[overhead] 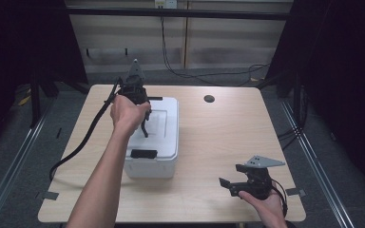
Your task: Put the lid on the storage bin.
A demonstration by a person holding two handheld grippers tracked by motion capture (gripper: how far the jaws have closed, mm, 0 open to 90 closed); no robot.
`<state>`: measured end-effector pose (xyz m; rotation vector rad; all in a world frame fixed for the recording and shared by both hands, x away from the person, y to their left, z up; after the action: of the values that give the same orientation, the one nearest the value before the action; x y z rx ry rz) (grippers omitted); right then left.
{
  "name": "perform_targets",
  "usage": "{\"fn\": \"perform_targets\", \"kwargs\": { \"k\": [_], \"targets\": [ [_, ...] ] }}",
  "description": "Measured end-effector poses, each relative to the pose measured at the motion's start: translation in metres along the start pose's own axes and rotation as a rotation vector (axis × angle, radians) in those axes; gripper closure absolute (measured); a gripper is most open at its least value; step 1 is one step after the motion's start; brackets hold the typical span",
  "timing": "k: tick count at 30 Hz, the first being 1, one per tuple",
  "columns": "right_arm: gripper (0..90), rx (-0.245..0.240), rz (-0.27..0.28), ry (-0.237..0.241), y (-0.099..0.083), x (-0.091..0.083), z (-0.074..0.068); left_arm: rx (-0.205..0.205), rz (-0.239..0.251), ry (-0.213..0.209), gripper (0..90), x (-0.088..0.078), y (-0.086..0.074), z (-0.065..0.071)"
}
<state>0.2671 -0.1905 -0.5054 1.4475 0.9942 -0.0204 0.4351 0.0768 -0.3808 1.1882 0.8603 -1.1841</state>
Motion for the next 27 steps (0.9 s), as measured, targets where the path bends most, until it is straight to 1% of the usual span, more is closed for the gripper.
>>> {"fn": "perform_targets", "kwargs": {
  "k": [3,4,6,7,8,15,17,18,22,23,24,25,27],
  "targets": [
    [14.6,0.001,-0.001,0.0,-0.0001,0.0001,0.0,-0.009,0.002,0.006,84.8,0.0008,0.0004,0.0009],
    [14.6,0.001,-0.001,0.0,-0.0001,0.0001,0.0,0.001,-0.004,0.0,84.8,0.0014,0.0001,0.0008],
    [14.7,0.001,-0.002,-0.001,-0.0003,-0.0001,-0.0002,0.002,-0.012,-0.005,84.8,0.0043,-0.0005,0.0013],
    [14.7,0.0,-0.002,0.0,-0.0002,0.0001,0.0001,-0.003,-0.011,-0.002,84.8,0.0052,-0.0004,0.0018],
    [14.7,0.005,-0.003,-0.002,-0.0003,0.0,0.0001,0.001,-0.018,-0.001,84.8,0.0054,-0.001,0.0021],
    [14.7,0.001,-0.002,0.0,-0.0003,0.0,0.0,0.006,-0.009,-0.002,84.7,0.0068,-0.0012,0.0017],
    [14.7,-0.001,-0.002,-0.001,-0.0004,0.0001,0.0,-0.003,-0.007,0.004,84.6,0.0079,-0.0017,0.0016],
    [14.7,-0.001,-0.003,0.0,-0.0004,0.0001,0.0001,-0.001,-0.009,0.005,84.6,0.0084,-0.002,0.001],
    [14.7,-0.001,-0.003,-0.001,-0.0005,0.0001,0.0,0.001,-0.014,-0.006,84.6,0.009,-0.0025,0.0004],
    [14.7,0.001,-0.005,-0.002,-0.0006,0.0001,0.0001,-0.007,-0.013,-0.008,84.6,0.0093,-0.0024,-0.0001],
    [14.7,0.002,-0.005,-0.002,-0.0007,0.0001,0.0,-0.002,-0.023,-0.019,84.6,0.0089,-0.0029,-0.0015],
    [14.7,0.001,-0.006,-0.002,-0.0007,0.0001,0.0,-0.01,-0.013,-0.016,84.6,0.0101,-0.0023,-0.002],
    [14.7,0.002,-0.006,-0.002,-0.0007,0.0002,0.0001,-0.01,-0.013,-0.021,84.5,0.0104,-0.0022,-0.0025]
  ]
}}
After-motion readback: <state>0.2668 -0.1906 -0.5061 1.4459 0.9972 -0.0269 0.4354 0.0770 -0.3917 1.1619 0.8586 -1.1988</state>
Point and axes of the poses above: each handheld gripper's, and its own axes: x roughly forward along the jaws, y roughly out of its top, z roughly to its right, the point moved 9 cm from there along x, roughly forward along the jaws, and after that the axes turned 3 degrees about z, right-handed, at the moved point
